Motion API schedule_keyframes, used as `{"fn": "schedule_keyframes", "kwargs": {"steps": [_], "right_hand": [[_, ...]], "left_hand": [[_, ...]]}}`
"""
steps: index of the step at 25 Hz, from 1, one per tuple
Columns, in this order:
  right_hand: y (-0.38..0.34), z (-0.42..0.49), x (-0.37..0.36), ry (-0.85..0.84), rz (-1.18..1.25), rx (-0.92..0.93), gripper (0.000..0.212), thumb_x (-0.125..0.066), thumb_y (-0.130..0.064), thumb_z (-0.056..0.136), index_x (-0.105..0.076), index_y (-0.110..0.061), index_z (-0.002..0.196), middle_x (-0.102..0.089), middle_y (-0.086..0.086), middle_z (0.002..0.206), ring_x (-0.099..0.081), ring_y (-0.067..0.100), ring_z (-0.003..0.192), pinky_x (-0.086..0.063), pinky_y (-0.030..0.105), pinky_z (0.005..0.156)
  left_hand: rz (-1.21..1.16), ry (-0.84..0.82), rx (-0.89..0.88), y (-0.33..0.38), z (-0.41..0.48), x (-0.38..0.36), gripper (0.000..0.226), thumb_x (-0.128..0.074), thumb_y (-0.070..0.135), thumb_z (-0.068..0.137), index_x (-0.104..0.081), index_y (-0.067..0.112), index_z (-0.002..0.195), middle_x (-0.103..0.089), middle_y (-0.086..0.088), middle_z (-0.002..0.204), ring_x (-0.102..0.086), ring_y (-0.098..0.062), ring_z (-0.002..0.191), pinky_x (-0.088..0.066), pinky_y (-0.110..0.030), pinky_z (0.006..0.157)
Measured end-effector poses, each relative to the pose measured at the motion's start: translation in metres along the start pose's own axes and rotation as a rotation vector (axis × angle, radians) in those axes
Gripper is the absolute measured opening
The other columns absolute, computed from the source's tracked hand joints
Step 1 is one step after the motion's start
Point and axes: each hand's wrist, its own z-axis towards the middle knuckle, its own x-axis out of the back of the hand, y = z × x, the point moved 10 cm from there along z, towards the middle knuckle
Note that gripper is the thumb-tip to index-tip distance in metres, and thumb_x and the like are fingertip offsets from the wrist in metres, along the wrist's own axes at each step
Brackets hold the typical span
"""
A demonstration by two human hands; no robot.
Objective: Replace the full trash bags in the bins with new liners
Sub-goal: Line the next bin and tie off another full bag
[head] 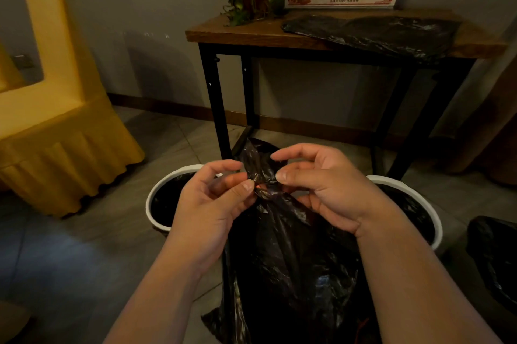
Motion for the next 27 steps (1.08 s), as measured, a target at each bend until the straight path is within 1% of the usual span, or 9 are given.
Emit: {"fn": "schedule_keyframes", "kwargs": {"steps": [2,4,11,15,17,20,22,25,27], "right_hand": [[0.010,-0.005,-0.013,-0.119,-0.077,-0.080,0.029,-0.085,-0.015,0.083,-0.080,-0.019,0.111,-0.080,0.013,0.104,-0.077,0.021,0.093,-0.061,0.032,0.079],[0.018,-0.010,-0.022,-0.207,-0.181,-0.125,0.029,-0.088,-0.016,0.078,-0.081,-0.018,0.106,-0.079,0.017,0.101,-0.077,0.022,0.090,-0.060,0.031,0.080],[0.005,-0.023,-0.019,-0.278,-0.400,-0.064,0.018,-0.088,-0.013,0.075,-0.083,-0.023,0.090,-0.079,0.003,0.085,-0.075,0.012,0.078,-0.057,0.022,0.071],[0.007,-0.016,-0.024,-0.212,-0.449,0.001,0.023,-0.093,-0.008,0.072,-0.079,-0.024,0.080,-0.072,-0.002,0.076,-0.066,0.008,0.069,-0.052,0.024,0.066],[0.009,-0.015,-0.023,-0.220,-0.470,0.003,0.019,-0.092,-0.015,0.075,-0.080,-0.026,0.086,-0.073,-0.005,0.081,-0.067,0.008,0.075,-0.053,0.026,0.072],[0.020,-0.015,-0.023,-0.239,-0.486,-0.072,0.026,-0.081,-0.050,0.083,-0.084,-0.030,0.099,-0.081,-0.003,0.098,-0.076,0.012,0.097,-0.058,0.035,0.094],[0.024,-0.010,-0.011,-0.107,-0.401,-0.127,0.035,-0.072,-0.058,0.086,-0.085,-0.027,0.098,-0.082,0.001,0.096,-0.077,0.014,0.098,-0.057,0.044,0.101],[0.008,-0.005,0.012,0.111,-0.352,-0.006,0.010,-0.085,-0.034,0.083,-0.085,-0.027,0.090,-0.082,0.000,0.092,-0.078,0.015,0.094,-0.059,0.047,0.099],[-0.003,-0.007,0.019,0.170,-0.365,0.088,0.020,-0.092,-0.017,0.075,-0.084,-0.029,0.088,-0.080,-0.004,0.086,-0.076,0.013,0.086,-0.062,0.040,0.088]], "left_hand": [[-0.002,-0.013,-0.016,0.003,0.002,0.003,0.033,-0.074,-0.002,0.083,-0.079,0.018,0.108,-0.077,-0.011,0.102,-0.076,-0.023,0.094,-0.062,-0.032,0.079],[0.026,-0.007,-0.035,0.007,0.004,0.010,0.031,-0.071,-0.002,0.087,-0.078,0.017,0.111,-0.076,-0.012,0.106,-0.075,-0.025,0.097,-0.061,-0.033,0.082],[0.060,0.058,-0.067,0.019,0.006,0.024,0.035,-0.056,-0.012,0.097,-0.078,0.015,0.099,-0.074,-0.010,0.100,-0.073,-0.022,0.092,-0.062,-0.035,0.083],[0.116,0.079,-0.100,0.025,0.007,0.015,0.039,-0.056,-0.011,0.097,-0.080,0.018,0.091,-0.075,-0.008,0.097,-0.072,-0.020,0.088,-0.062,-0.035,0.081],[0.121,0.087,-0.111,0.028,0.009,0.013,0.039,-0.055,-0.011,0.098,-0.080,0.017,0.092,-0.075,-0.008,0.096,-0.073,-0.019,0.088,-0.062,-0.034,0.078],[0.103,0.063,-0.117,0.033,0.012,0.011,0.038,-0.053,-0.011,0.098,-0.080,0.016,0.094,-0.075,-0.009,0.098,-0.073,-0.020,0.091,-0.062,-0.034,0.077],[0.082,0.032,-0.108,0.034,0.014,0.011,0.037,-0.053,-0.011,0.098,-0.080,0.015,0.097,-0.075,-0.011,0.103,-0.074,-0.023,0.097,-0.062,-0.036,0.081],[0.062,-0.007,-0.105,0.036,0.014,0.016,0.033,-0.057,-0.010,0.096,-0.078,0.014,0.103,-0.076,-0.012,0.112,-0.075,-0.026,0.106,-0.061,-0.036,0.085],[0.058,0.031,-0.112,0.035,0.014,0.024,0.028,-0.065,-0.006,0.092,-0.078,0.014,0.105,-0.076,-0.011,0.112,-0.074,-0.026,0.106,-0.061,-0.034,0.085]]}}
